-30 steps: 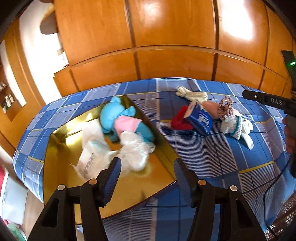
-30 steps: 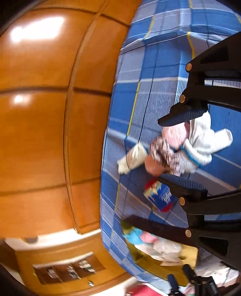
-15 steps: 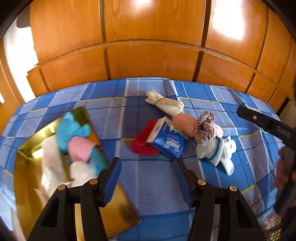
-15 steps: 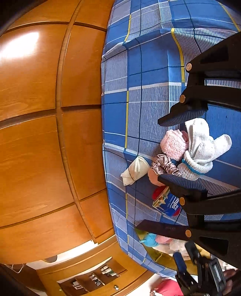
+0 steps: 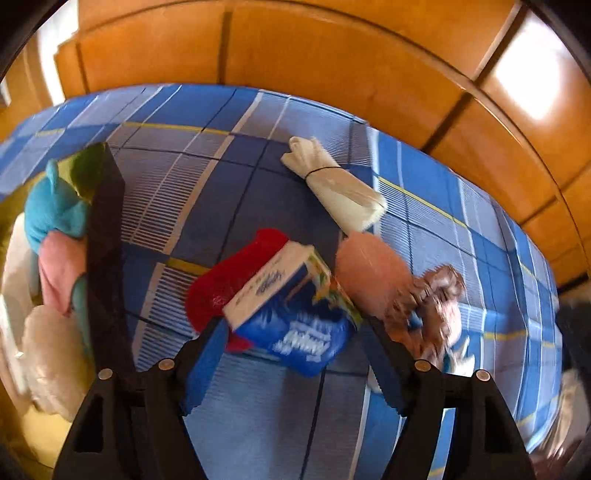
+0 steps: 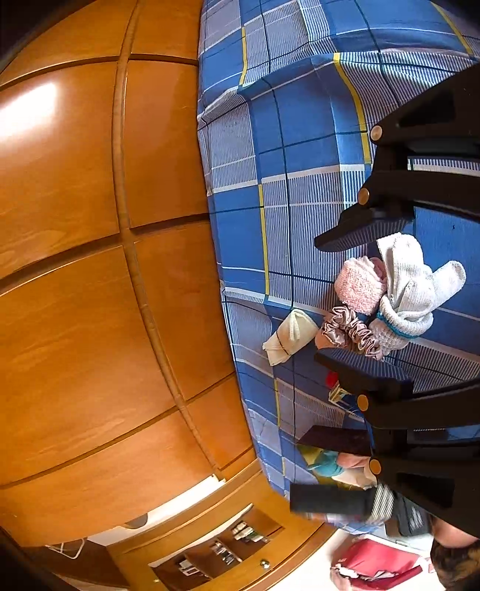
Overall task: Organize soft objects
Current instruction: 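Move the left gripper down onto the blue Tempo tissue pack, then close the left gripper on the Tempo tissue pack and lift it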
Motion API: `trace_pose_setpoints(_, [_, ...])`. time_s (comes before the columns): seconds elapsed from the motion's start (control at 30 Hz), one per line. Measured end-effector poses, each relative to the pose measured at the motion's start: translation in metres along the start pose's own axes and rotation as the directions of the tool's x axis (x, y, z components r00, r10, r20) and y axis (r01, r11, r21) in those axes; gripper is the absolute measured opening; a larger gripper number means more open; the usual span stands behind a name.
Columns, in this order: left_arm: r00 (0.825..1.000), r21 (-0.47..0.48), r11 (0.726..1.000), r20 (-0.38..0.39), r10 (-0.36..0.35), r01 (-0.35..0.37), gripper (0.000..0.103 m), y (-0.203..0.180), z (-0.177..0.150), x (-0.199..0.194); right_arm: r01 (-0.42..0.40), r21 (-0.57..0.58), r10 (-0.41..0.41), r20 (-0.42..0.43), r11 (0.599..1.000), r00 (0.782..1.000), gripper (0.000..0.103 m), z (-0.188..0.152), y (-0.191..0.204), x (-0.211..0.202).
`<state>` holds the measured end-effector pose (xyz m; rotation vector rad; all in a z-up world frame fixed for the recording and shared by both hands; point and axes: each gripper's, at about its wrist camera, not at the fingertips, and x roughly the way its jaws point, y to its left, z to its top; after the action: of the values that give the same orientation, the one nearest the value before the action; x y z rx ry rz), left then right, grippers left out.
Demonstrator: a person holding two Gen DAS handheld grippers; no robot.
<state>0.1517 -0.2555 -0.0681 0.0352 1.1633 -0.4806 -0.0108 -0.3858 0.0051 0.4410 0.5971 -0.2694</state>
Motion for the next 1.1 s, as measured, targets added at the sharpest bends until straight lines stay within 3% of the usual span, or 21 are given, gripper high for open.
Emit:
trace_pose_setpoints(0.17, [1.000,-0.092,0.996,-0.006,0.006,-0.006,0.076,0.004,0.010,0.018,-0.010,0.019,0.010,0.001,1.000,1.000,0.055,0.002,-0.003,-0.002])
trace_pose_setpoints(0.27, [1.000,-0.042,0.999,0.028,0.006,-0.005,0.059,0.000,0.010,0.017,-0.001,0.013,0.001,-0.008,1.000,1.000,0.055,0.002,-0.002,-0.001])
trace_pose_setpoints(0.33, [0.999,0.000,1.000,0.046,0.005,-0.005,0.054,-0.003,0.009,0.014,0.020,-0.006,-0.020,-0.021,1.000,1.000,0.055,0.001,0.000,0.002])
trace_pose_setpoints(0.4, [0.998,0.033,0.999,0.055,0.014,-0.016,0.036,-0.003,0.007,0.012,0.028,-0.021,-0.028,-0.034,0.999,0.999,0.055,-0.001,0.002,0.004])
trace_pose_setpoints(0.57, [0.996,0.115,0.993,0.092,-0.013,0.002,0.026,-0.004,-0.004,-0.003,0.034,-0.078,-0.038,-0.043,0.996,0.998,0.055,-0.005,0.013,0.005])
trace_pose_setpoints(0.7, [0.993,0.191,0.982,0.118,-0.020,-0.003,0.025,-0.011,-0.018,-0.012,0.046,-0.148,-0.048,-0.013,0.988,0.999,0.055,-0.007,0.026,-0.001])
trace_pose_setpoints(0.83, [0.993,0.198,0.980,0.111,-0.032,0.010,0.024,-0.010,-0.022,-0.012,0.088,-0.246,-0.084,0.028,0.965,0.996,0.055,-0.013,0.044,-0.005])
trace_pose_setpoints(1.1, [0.989,0.207,0.978,0.139,-0.043,0.014,0.024,-0.008,-0.029,-0.028,0.129,-0.322,-0.116,0.061,0.938,0.991,0.055,-0.018,0.058,-0.007])
